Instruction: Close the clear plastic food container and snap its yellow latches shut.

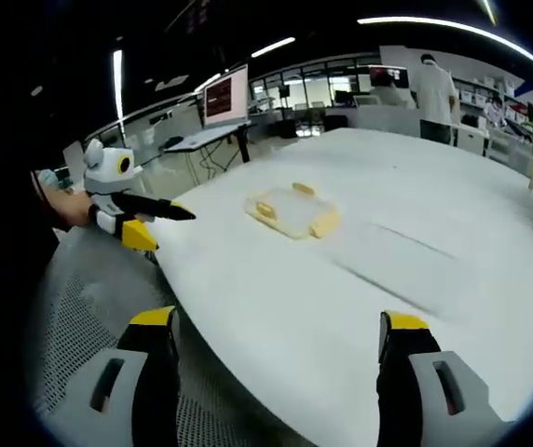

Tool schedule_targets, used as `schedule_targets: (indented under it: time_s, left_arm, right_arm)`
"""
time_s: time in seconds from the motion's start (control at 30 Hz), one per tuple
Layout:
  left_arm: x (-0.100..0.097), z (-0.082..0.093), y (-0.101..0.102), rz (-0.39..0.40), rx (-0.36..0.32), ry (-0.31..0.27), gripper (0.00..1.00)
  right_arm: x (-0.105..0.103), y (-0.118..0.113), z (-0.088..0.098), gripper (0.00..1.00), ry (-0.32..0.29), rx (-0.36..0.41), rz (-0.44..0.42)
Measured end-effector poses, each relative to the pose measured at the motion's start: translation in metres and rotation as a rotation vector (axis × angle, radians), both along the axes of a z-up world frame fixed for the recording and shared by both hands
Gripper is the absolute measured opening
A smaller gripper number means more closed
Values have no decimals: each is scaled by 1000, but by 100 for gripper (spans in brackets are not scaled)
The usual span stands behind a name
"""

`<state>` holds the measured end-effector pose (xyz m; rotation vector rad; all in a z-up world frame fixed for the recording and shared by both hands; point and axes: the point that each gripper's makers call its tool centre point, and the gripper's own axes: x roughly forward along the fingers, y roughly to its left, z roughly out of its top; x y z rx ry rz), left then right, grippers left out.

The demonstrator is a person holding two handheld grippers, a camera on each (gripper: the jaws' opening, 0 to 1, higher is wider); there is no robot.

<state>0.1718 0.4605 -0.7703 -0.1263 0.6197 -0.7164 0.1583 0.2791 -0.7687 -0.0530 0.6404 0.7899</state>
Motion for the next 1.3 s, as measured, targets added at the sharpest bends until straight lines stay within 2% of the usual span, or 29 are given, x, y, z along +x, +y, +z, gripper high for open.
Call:
schedule_targets:
  time_s: [0.17, 0.33, 0.47, 0.57, 0.63, 0.73, 0.93, 1.07, 1.2, 1.3]
  left_arm:
    - [0, -2, 0, -2, 1, 14, 75]
    - [-1, -3, -2, -20, 14, 13, 74]
    - [-3, -5, -4, -30, 8, 36, 72]
    - [-4, -1, -3, -45, -4, 33, 61]
    - [-3, -2, -3, -35, -6, 43, 63]
    - [-2, 0, -3, -40, 8, 24, 62]
    - [2, 0, 3, -15, 6, 35, 62]
    - [4, 1, 5, -4, 2, 31, 62]
    - [7, 4, 5, 7, -47, 31, 59]
    - [9, 9, 7, 20, -52, 14, 59]
  right_arm:
    - [0, 2, -1, 85, 5, -1, 14]
    - [8, -5, 2, 82, 19, 30, -35]
    - [7, -5, 1, 82, 28, 27, -32]
    - [6, -4, 3, 80, 37, 38, -24]
    - [5, -3, 5, 80, 41, 46, -17]
    - [10, -1, 14, 80, 21, 61, -4]
    - [27, 4, 34, 80, -14, 115, -35]
    - [37, 16, 55, 79, -44, 193, -73]
    - [36, 22, 55, 77, -36, 189, -70]
    - [34, 24, 57, 75, -55, 181, -54]
